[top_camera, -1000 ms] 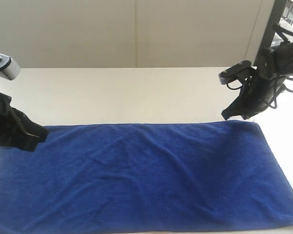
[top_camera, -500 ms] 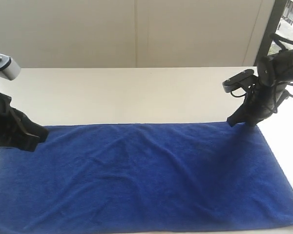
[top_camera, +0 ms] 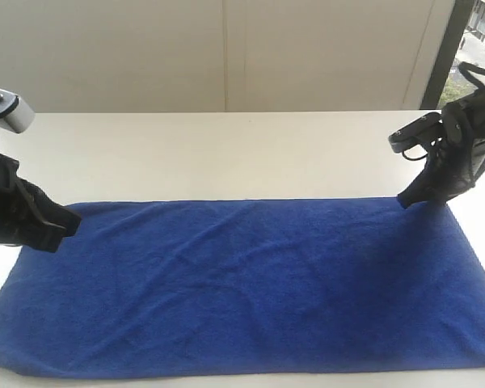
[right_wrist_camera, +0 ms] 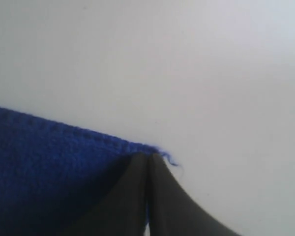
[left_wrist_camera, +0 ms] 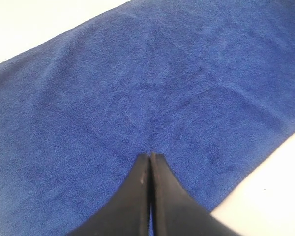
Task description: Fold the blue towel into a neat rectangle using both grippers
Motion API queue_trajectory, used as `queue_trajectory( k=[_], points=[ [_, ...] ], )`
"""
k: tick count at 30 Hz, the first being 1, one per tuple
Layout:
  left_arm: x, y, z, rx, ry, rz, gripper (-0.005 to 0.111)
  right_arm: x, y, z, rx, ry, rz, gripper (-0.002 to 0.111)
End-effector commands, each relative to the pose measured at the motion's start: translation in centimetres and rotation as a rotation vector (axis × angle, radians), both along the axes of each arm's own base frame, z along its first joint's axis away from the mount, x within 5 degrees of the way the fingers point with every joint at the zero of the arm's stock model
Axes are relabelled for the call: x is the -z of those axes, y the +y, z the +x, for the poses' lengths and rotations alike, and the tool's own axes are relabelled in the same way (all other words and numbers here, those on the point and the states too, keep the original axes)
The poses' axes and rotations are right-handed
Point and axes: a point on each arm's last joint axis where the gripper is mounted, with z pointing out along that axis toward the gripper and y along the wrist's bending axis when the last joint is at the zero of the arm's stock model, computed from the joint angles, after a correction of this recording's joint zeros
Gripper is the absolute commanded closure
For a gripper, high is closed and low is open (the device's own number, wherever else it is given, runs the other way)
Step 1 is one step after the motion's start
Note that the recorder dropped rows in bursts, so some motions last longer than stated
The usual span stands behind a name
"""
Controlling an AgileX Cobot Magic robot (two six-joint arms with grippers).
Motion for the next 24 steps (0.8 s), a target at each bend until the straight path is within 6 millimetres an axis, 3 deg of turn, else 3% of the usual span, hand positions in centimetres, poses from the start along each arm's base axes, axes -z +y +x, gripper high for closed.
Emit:
queue_trajectory(
  k=[1, 8, 13, 16, 19, 24],
  points=[
    [-0.2, -0.2, -0.2, 0.021, -0.003, -0.011, 0.107, -1.3, -0.1, 0.2, 0.002, -0.058, 0.005, 0.108],
    [-0.2, -0.2, -0.2, 0.021, -0.003, -0.011, 0.107, -8.6, 2.0, -0.1, -0.014, -0.254, 0.023, 0.108],
    [-0.3, -0.2, -0.2, 0.021, -0.011, -0.008, 0.107, -11.1, 4.9, -2.6, -0.016, -0.265, 0.115, 0.108],
    [0.2, 0.0, 0.1, 0.040, -0.054, 0.035, 0.107, -11.0, 7.9, -5.9, -0.046, -0.260, 0.194, 0.108],
    [2.0, 0.5, 0.4, 0.003, -0.049, 0.080, 0.107, -11.1, 11.0, -10.0, -0.130, -0.269, 0.229, 0.108],
    [4.1, 0.7, 0.6, 0.021, 0.153, 0.065, 0.107, -10.3, 13.6, -17.3, -0.183, -0.147, 0.283, 0.108]
  ],
)
